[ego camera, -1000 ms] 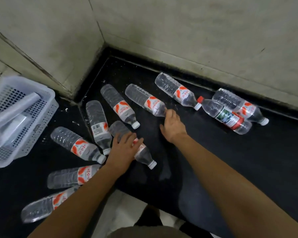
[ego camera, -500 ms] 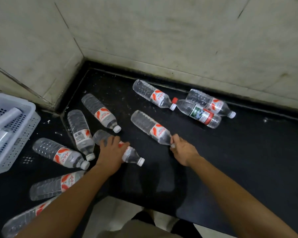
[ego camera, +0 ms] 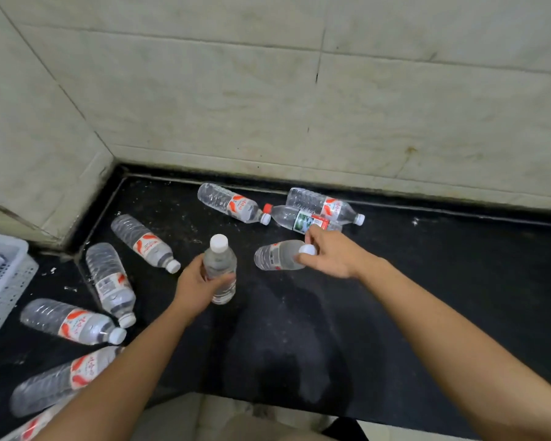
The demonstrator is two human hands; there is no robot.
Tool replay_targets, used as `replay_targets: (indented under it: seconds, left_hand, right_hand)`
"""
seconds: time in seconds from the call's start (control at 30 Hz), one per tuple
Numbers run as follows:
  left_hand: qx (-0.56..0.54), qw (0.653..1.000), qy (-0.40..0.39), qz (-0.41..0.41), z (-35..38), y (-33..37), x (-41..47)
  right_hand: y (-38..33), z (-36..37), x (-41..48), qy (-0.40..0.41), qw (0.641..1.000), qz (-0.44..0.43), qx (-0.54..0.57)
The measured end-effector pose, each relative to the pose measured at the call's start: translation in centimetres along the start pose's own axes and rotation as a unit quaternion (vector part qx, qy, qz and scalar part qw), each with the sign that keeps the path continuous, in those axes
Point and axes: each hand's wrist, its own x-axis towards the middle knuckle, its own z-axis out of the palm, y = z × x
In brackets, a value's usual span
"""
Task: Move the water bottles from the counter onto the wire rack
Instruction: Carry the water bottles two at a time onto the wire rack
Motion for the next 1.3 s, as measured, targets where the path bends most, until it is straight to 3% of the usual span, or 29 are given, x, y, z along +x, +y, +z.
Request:
replay_targets:
  seconds: [0.2, 0.3, 0.4, 0.53, 0.7, 0.83, 1.03, 1.17, 1.3]
  left_hand:
    - [-0.022, 1.0, 0.002, -0.002, 0.5, 0.0, -0.8]
    - [-0.018, 1.0, -0.01, 0.005, -0.4, -0.4, -0.9]
    - [-0.016, 1.0, -0.018, -0.002, -1.3, -0.8, -1.2]
    - [-0.001, 0.999, -0.032, -0.004, -1.7, -1.7, -1.5]
    - [0.003, 0.999, -0.031, -0.009, -1.7, -3.1, -1.7]
    - [-0.021, 0.999, -0.026, -0.01, -1.3, -3.1, -1.4]
    - [-0.095, 0.994, -0.02, -0.047, -2.1, 0.7, 0.2]
    - [-0.139, 0.989, -0.035, -0.022, -3.2, 4.9, 1.4]
    - [-0.23, 0.97, -0.067, 0.033, -2.8, 9.9, 1.4]
  right_hand:
    - [-4.0, -0.8, 1.8, 0.082, 0.996, -0.009, -0.037]
    - [-4.6, -1.1, 2.8, 0.104, 0.994, 0.029, 0.016]
    - [-3.5, 0.4, 3.6, 0.097, 0.993, 0.062, -0.001]
    - [-2.3, 2.7, 3.9, 0.173, 0.979, 0.069, 0.078]
    - [-1.3, 5.9, 2.8, 0.113, 0.99, 0.081, 0.026]
    - [-1.4, 7.5, 2.9, 0.092, 0.985, 0.045, 0.14]
    - [-1.8, 6.2, 2.8, 0.061, 0.98, 0.042, 0.183]
    - [-1.8, 3.7, 1.8, 0.126, 0.965, 0.017, 0.23]
    - [-2.3, 0.0, 0.8, 0.188, 0.924, 0.005, 0.334]
